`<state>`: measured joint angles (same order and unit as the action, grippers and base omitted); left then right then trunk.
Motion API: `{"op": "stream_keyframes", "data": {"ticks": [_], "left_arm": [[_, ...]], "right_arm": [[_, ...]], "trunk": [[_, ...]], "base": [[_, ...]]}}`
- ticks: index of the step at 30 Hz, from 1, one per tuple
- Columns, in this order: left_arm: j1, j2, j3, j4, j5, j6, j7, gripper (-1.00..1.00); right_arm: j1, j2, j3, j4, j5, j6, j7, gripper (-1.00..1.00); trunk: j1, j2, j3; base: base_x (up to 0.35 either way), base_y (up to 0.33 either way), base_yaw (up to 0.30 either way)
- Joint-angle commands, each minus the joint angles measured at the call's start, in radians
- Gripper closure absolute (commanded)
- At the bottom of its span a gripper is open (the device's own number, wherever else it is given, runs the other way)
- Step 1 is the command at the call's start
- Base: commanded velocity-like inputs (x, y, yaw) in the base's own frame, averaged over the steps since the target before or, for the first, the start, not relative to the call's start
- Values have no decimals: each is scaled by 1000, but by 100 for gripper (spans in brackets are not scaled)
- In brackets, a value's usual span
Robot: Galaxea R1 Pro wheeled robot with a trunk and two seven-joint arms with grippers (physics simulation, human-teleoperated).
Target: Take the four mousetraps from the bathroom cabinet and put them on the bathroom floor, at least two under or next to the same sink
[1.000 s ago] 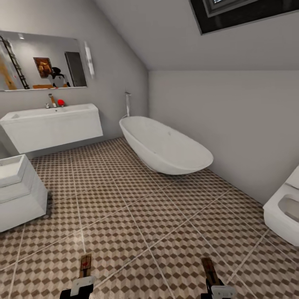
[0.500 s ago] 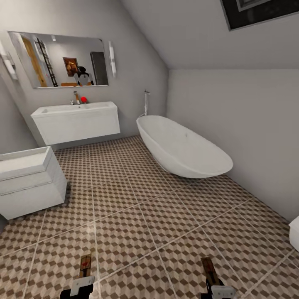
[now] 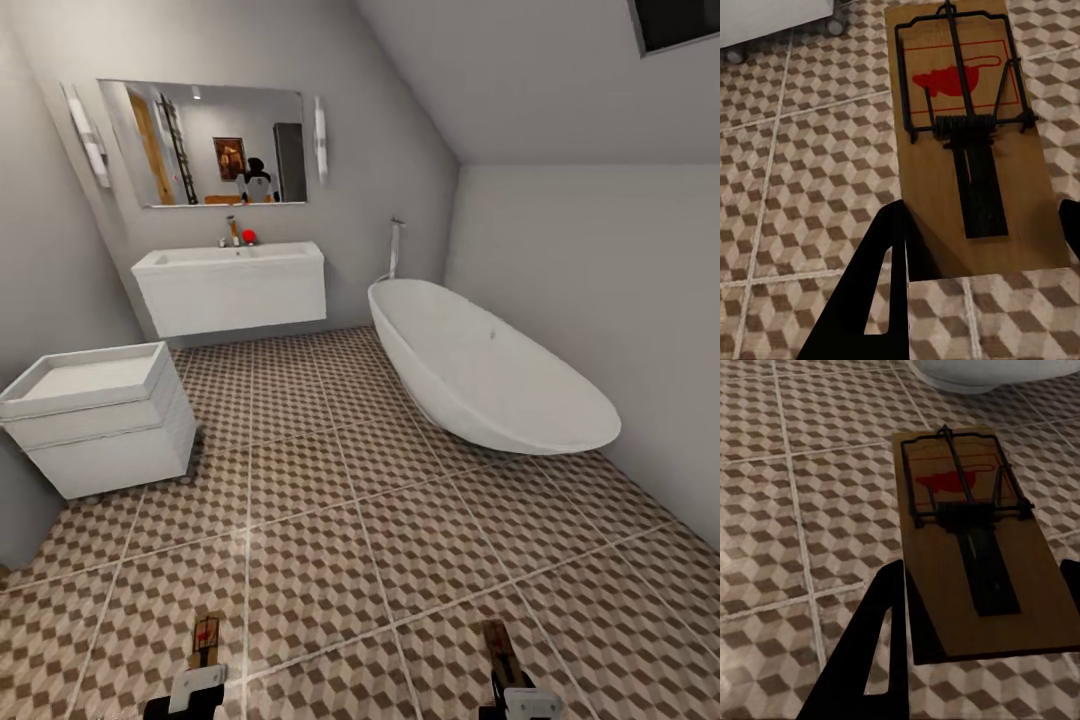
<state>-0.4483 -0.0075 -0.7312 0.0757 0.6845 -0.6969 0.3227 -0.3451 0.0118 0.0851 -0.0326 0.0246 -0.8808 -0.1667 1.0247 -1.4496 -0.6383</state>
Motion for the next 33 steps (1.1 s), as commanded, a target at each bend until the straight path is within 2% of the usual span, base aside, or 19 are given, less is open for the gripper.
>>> {"op": "stream_keyframes", "data": {"ticks": [1, 6, 18, 33], "left_arm": [[-1, -1, -4, 3, -10, -1, 10, 100], [-1, 0, -4, 3, -10, -1, 10, 100], [-1, 0, -4, 2, -10, -1, 10, 100], [-1, 0, -4, 2, -10, -1, 10, 100]], "right_arm": [[-1, 0, 8, 0, 1, -1, -10, 100], [-1, -1, 8, 0, 2, -1, -11, 100], [0, -1, 8, 0, 2, -4, -11, 100], [-1, -1, 8, 0, 2, -4, -11, 100]], "trunk": [[0, 0, -1], [0, 0, -2], [0, 0, -3], [0, 0, -3]], "base": [[203, -49, 285], [206, -16, 158], [210, -1, 11], [215, 0, 240]]}}
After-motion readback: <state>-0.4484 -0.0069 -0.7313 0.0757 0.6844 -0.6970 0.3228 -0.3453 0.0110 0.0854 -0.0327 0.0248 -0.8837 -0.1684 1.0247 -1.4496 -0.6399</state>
